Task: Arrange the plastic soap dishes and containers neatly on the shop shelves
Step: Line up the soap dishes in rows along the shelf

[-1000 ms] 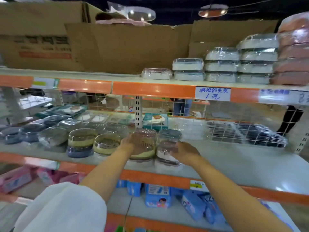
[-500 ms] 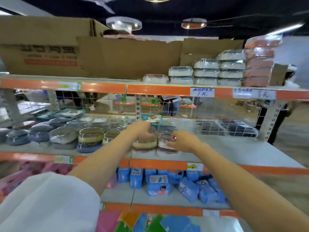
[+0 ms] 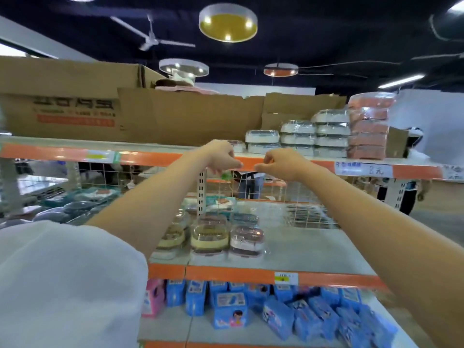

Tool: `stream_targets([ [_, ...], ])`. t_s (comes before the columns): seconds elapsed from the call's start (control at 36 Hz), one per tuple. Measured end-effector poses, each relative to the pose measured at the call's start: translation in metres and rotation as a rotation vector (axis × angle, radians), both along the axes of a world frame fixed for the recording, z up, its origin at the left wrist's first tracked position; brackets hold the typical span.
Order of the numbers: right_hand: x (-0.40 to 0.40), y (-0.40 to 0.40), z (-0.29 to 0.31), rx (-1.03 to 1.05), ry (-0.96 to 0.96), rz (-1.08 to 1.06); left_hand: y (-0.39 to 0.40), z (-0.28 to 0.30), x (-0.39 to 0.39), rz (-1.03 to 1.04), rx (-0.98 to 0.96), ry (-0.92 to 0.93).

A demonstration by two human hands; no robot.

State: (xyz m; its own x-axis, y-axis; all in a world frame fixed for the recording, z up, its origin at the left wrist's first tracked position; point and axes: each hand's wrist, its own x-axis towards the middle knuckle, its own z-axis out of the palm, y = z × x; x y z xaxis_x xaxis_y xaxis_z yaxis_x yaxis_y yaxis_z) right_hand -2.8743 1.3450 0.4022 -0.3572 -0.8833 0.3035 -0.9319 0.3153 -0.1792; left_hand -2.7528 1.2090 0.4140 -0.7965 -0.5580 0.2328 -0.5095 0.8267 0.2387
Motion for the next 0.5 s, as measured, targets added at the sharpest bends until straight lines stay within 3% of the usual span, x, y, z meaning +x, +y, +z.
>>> stream_targets([
  [0.25,-0.073,-0.036,0.02,-0.126,-0.009,-0.049,-0.044,0.015,-0.044,0.135,-0.05,0.201],
  [0.5,-0.152,-0.092,0.021,-0.101,-0.057,-0.112,-0.108,0.017,-0.086,0.298,-0.028,0.176],
])
